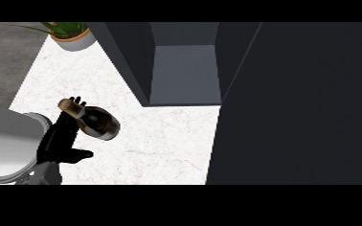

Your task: Pick up the wine, place it into the cabinet and close the cabinet

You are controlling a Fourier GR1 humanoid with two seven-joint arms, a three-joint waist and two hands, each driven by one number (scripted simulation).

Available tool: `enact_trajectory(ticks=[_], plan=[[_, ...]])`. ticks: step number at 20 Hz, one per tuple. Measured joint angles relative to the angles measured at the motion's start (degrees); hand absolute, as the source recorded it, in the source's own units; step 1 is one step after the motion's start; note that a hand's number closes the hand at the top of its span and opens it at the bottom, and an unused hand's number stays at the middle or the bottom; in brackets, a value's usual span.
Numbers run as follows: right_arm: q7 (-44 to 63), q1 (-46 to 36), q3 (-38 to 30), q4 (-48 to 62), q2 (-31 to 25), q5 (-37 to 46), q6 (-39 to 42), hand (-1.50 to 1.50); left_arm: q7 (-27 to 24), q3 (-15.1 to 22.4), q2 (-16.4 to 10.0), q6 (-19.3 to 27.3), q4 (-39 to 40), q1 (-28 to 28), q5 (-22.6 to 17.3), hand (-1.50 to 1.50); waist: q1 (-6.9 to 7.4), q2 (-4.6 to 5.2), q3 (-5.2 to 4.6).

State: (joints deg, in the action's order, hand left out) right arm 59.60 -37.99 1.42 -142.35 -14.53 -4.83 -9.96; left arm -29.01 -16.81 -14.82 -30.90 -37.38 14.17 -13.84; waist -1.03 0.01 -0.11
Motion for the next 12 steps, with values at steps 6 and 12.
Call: enact_trajectory(ticks=[6, 12], plan=[[0.1, 0.4, 0.6, -0.2, 0.0, 0.1, -0.4, -1.5, -3.5, 0.5, -0.5, -0.1, 7.1, 3.7, 2.0, -1.5, -0.04, -0.02, 0.01], [-0.5, 1.5, 0.8, 0.2, 0.2, 0.2, -0.6, -1.5, -5.5, 0.7, -0.4, 1.0, 12.2, 7.5, 3.2, -1.5, 0.02, 0.03, 0.0]])
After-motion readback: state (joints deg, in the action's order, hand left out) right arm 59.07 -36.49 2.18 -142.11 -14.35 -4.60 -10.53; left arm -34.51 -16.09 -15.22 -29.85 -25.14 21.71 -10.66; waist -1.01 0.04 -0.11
